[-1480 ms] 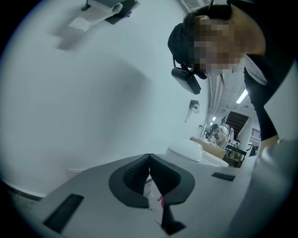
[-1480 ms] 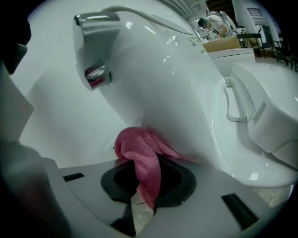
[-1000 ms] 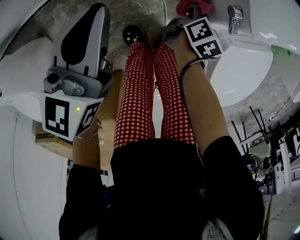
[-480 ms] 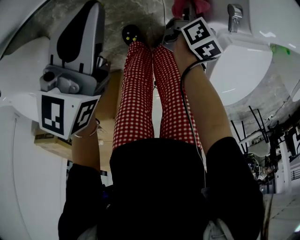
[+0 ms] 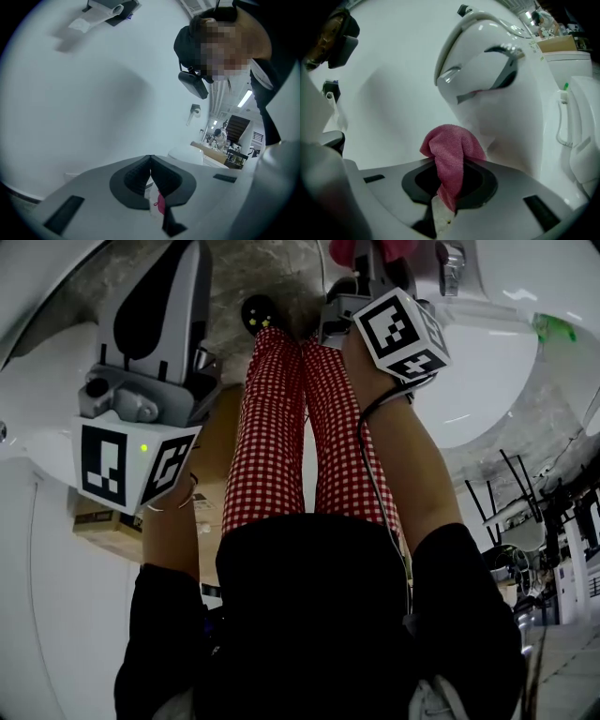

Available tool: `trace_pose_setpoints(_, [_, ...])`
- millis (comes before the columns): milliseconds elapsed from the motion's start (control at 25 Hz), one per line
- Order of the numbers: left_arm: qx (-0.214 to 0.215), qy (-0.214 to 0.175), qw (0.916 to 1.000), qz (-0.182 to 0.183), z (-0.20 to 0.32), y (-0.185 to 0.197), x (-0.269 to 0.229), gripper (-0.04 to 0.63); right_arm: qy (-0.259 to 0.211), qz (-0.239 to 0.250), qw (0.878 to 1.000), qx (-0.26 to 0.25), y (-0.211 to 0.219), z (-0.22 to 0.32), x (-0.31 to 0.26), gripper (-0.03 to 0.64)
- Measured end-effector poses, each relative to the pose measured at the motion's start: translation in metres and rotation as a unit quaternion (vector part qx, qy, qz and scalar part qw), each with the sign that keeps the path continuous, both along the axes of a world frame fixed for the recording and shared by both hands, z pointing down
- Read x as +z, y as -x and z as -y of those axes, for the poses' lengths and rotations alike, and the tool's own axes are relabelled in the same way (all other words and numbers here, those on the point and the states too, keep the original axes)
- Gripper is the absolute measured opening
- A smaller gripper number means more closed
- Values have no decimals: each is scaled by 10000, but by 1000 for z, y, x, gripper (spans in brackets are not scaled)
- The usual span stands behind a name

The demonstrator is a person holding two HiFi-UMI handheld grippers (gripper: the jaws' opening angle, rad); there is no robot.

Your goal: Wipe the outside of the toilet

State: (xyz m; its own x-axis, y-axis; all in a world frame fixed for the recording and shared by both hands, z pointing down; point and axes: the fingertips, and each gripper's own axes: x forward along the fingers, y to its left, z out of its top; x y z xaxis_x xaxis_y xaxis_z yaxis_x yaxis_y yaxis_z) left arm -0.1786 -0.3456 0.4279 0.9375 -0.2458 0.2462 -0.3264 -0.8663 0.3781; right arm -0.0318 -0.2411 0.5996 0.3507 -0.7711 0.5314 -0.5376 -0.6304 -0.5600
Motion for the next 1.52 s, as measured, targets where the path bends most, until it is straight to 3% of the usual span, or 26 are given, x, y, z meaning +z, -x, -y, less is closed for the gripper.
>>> trace_pose_setpoints(280, [128, 36, 9999, -24, -12, -8, 0, 9, -60, 75, 9984, 553, -17, -33, -8, 78])
trace_pose_setpoints(880, [308, 36, 9995, -2, -25, -18, 1, 9, -76, 283, 9942, 1035, -18, -67, 0, 78])
trace_pose_setpoints(1520, [499, 34, 9987, 51, -37, -26, 4, 9, 703, 443, 9920, 954, -4, -107, 51, 78])
